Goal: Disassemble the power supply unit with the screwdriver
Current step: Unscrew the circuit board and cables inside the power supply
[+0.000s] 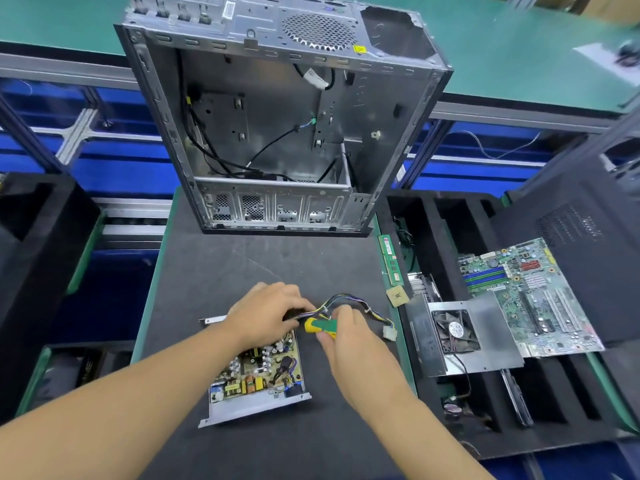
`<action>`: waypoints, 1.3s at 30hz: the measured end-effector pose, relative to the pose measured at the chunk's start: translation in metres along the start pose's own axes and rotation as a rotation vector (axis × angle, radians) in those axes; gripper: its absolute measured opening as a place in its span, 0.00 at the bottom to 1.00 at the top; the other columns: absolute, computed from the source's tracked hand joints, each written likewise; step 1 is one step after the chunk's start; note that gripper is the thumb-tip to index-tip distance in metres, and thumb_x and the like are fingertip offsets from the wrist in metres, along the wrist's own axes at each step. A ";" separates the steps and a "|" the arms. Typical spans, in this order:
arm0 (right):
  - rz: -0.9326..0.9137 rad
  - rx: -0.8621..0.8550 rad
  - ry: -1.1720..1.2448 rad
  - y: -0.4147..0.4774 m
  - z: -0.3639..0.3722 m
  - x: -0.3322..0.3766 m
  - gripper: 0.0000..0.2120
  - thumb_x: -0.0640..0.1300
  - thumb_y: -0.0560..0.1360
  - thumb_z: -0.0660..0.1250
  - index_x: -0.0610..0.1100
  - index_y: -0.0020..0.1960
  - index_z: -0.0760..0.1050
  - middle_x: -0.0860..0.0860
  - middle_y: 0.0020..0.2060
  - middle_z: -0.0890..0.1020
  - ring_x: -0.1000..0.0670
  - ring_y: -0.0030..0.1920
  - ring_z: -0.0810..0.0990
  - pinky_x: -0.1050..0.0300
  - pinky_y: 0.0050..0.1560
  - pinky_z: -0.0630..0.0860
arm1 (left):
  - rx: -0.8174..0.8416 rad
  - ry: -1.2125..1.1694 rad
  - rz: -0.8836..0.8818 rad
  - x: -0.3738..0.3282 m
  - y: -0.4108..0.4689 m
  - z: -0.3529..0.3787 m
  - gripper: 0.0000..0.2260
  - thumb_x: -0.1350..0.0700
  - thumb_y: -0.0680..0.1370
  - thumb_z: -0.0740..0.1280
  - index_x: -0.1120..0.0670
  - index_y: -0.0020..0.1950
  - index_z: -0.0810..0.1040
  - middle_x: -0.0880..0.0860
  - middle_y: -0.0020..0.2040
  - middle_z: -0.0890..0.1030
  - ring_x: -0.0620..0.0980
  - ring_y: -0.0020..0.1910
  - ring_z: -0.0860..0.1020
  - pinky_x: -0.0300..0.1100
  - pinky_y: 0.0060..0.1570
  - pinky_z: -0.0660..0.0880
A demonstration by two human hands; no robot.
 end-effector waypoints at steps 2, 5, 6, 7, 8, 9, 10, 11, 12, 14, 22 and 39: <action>-0.009 -0.009 -0.001 -0.003 0.002 0.000 0.15 0.59 0.82 0.51 0.50 0.60 0.62 0.54 0.53 0.72 0.53 0.50 0.80 0.61 0.36 0.65 | -0.060 0.068 0.043 -0.003 -0.003 0.000 0.13 0.43 0.74 0.67 0.37 0.59 0.76 0.38 0.52 0.73 0.40 0.55 0.68 0.43 0.57 0.60; -0.022 -0.038 -0.004 -0.008 0.004 0.001 0.15 0.59 0.82 0.51 0.50 0.61 0.62 0.54 0.53 0.72 0.53 0.50 0.79 0.62 0.36 0.64 | -0.154 0.078 0.049 -0.008 -0.008 -0.004 0.09 0.39 0.68 0.64 0.41 0.43 0.70 0.39 0.49 0.69 0.41 0.50 0.66 0.42 0.56 0.62; -0.029 -0.048 -0.017 -0.010 0.006 0.002 0.15 0.59 0.82 0.51 0.50 0.61 0.63 0.54 0.54 0.72 0.53 0.50 0.79 0.62 0.36 0.64 | -0.170 0.078 0.027 -0.006 -0.008 -0.005 0.10 0.39 0.68 0.64 0.42 0.39 0.67 0.39 0.48 0.68 0.41 0.49 0.66 0.43 0.54 0.64; -0.035 -0.053 -0.024 -0.013 0.008 0.002 0.15 0.59 0.82 0.51 0.50 0.61 0.63 0.54 0.54 0.72 0.53 0.50 0.79 0.62 0.36 0.64 | -0.169 0.075 0.001 -0.004 -0.008 -0.004 0.13 0.39 0.68 0.64 0.44 0.36 0.64 0.40 0.48 0.68 0.42 0.47 0.66 0.44 0.51 0.65; -0.040 -0.061 -0.021 -0.015 0.010 0.002 0.16 0.59 0.83 0.51 0.50 0.62 0.63 0.54 0.55 0.72 0.54 0.50 0.79 0.62 0.37 0.64 | -0.160 0.071 -0.015 -0.002 -0.007 -0.003 0.14 0.39 0.68 0.65 0.45 0.34 0.63 0.40 0.47 0.68 0.43 0.46 0.66 0.44 0.48 0.66; -0.033 -0.059 -0.009 -0.017 0.012 0.000 0.16 0.59 0.83 0.51 0.50 0.63 0.63 0.55 0.55 0.72 0.54 0.51 0.78 0.63 0.37 0.64 | -0.148 0.060 -0.015 -0.001 -0.005 -0.001 0.14 0.40 0.70 0.67 0.46 0.34 0.65 0.40 0.48 0.68 0.43 0.46 0.68 0.44 0.47 0.67; -0.023 -0.053 0.009 -0.018 0.014 -0.003 0.16 0.59 0.83 0.51 0.50 0.63 0.63 0.55 0.56 0.71 0.55 0.52 0.78 0.63 0.38 0.64 | -0.135 0.037 -0.011 -0.001 -0.003 0.000 0.12 0.43 0.71 0.67 0.47 0.35 0.69 0.40 0.49 0.70 0.43 0.47 0.70 0.45 0.48 0.69; -0.019 -0.040 0.020 -0.018 0.017 -0.005 0.16 0.59 0.83 0.51 0.50 0.63 0.63 0.55 0.56 0.71 0.55 0.52 0.77 0.64 0.38 0.64 | -0.121 0.004 -0.012 0.000 -0.002 0.000 0.08 0.45 0.73 0.67 0.47 0.38 0.74 0.40 0.51 0.71 0.44 0.48 0.72 0.45 0.50 0.70; -0.020 -0.033 0.026 -0.019 0.019 -0.007 0.16 0.59 0.83 0.52 0.49 0.62 0.63 0.55 0.56 0.72 0.55 0.53 0.77 0.64 0.39 0.64 | -0.110 -0.034 -0.020 0.000 -0.001 -0.001 0.05 0.48 0.74 0.67 0.48 0.41 0.77 0.41 0.52 0.73 0.44 0.49 0.74 0.46 0.52 0.71; -0.017 -0.019 0.046 -0.020 0.021 -0.007 0.15 0.58 0.82 0.52 0.49 0.61 0.62 0.55 0.56 0.72 0.54 0.53 0.77 0.63 0.39 0.64 | -0.109 -0.062 -0.020 0.001 0.001 -0.001 0.01 0.51 0.74 0.65 0.47 0.44 0.74 0.44 0.45 0.77 0.48 0.46 0.76 0.46 0.48 0.70; -0.039 -0.165 0.050 -0.035 0.013 0.006 0.16 0.58 0.73 0.71 0.47 0.48 0.71 0.54 0.40 0.76 0.57 0.36 0.79 0.65 0.28 0.71 | 0.030 -0.172 -0.115 0.010 -0.002 0.003 0.22 0.50 0.67 0.69 0.35 0.55 0.65 0.40 0.50 0.76 0.47 0.56 0.71 0.45 0.63 0.65; 0.177 -0.412 0.426 -0.028 -0.076 -0.053 0.14 0.62 0.71 0.62 0.51 0.42 0.68 0.54 0.27 0.74 0.48 0.32 0.74 0.51 0.33 0.72 | -0.359 -0.470 -0.246 0.021 -0.013 -0.023 0.03 0.53 0.70 0.63 0.51 0.38 0.73 0.47 0.40 0.78 0.44 0.37 0.76 0.43 0.39 0.74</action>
Point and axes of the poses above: each hand's wrist, its own y-axis towards the middle knuckle, its own z-axis out of the palm, x = y × z, the point moved 7 cm from there along y, towards the middle knuckle
